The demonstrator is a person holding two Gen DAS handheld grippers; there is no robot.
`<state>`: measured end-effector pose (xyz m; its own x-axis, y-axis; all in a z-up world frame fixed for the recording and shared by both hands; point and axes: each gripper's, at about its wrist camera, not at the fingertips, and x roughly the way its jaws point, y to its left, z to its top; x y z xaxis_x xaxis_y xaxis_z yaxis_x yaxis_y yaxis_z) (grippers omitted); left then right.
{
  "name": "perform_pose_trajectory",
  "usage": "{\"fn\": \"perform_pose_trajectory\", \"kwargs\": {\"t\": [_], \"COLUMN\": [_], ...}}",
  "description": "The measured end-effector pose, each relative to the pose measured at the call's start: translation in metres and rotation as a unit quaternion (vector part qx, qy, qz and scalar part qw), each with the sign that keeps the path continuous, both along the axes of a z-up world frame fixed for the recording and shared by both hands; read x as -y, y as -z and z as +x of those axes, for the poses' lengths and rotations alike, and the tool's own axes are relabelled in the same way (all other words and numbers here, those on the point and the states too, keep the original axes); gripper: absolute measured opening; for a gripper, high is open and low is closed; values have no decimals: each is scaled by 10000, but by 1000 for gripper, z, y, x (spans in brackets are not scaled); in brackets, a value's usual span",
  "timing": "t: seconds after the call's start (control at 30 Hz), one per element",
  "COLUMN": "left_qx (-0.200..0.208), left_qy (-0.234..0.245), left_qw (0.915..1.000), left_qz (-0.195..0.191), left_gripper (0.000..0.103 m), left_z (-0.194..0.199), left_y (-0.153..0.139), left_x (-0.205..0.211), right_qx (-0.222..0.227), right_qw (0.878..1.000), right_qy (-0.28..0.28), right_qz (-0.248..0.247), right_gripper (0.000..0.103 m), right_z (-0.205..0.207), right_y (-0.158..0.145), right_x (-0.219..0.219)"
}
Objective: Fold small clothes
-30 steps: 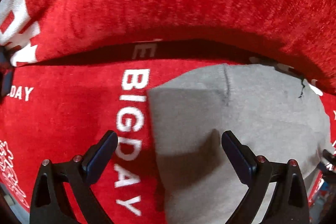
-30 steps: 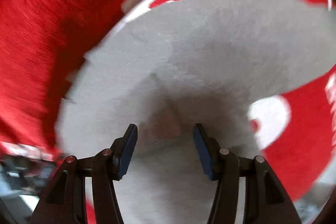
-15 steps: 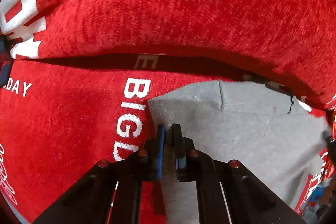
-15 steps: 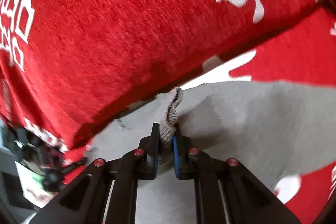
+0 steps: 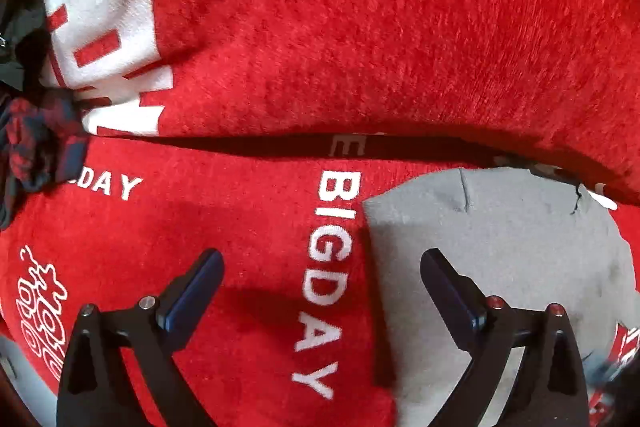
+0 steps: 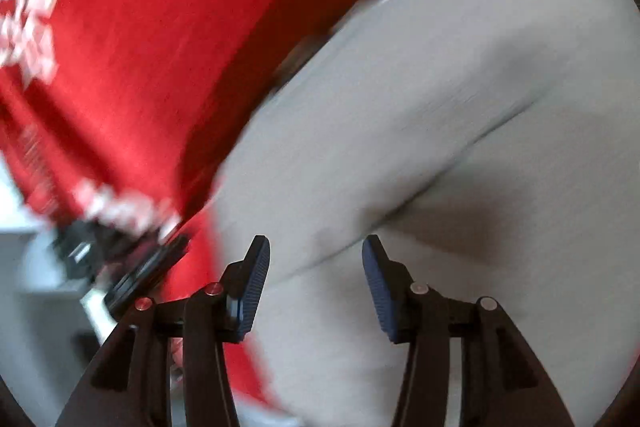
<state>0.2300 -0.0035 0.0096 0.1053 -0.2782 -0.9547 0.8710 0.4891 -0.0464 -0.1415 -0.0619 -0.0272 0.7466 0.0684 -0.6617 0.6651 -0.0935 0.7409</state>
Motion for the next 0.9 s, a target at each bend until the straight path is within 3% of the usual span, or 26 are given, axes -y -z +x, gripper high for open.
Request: {"fn": "perform_pose_trajectory", "kwargs": {"t": [0.07,0.2,0.3,0.33,0.37,0.47,0.53,0.63,0.7,0.77,0.83,0.9], "left_qx": [-158,-177,-244,-214,-226,-138,-169,-279,-202,-103,-67,-31], "left_qy": [-47,-123,-115,-108,-58,-25,-9,80,213,393,515,529], "left_qw": [9999,9998,9994,9994,9993,9997,9996,9988,9988,9983,9976,9972], "left_qz": [-25,-7,194,268,283,210,237,395,400,428,459,528], "left_gripper": [98,99,99,98,98,98,98,98,98,98,98,98], "left_z": [6,20,29,30,29,29,27,18,9,-4,-15,-23], "left_y": [-3,0,10,14,15,14,18,31,35,38,42,47], "left_x": [-8,-26,-36,-36,-38,-45,-48,-44,-39,-31,-24,-18], "right_qx": [330,309,224,206,224,397,250,-6,-99,-361,-526,-1096], "right_qw": [9987,9987,9986,9987,9987,9988,9989,9977,9971,9945,9952,9929], "right_qy": [-316,-332,-116,-99,-89,-173,-363,-484,-634,-959,-807,-190], "right_qz": [220,241,455,466,441,241,144,465,405,205,-167,-431], "right_gripper": [53,50,28,12,7,7,7,7,8,30,43,45], "right_z": [53,111,119,124,129,134,145,145,143,130,93,34], "right_y": [13,37,50,53,52,35,41,59,49,31,9,-3], "right_x": [-19,-30,-39,-42,-43,-45,-46,-49,-51,-51,-43,-23]}}
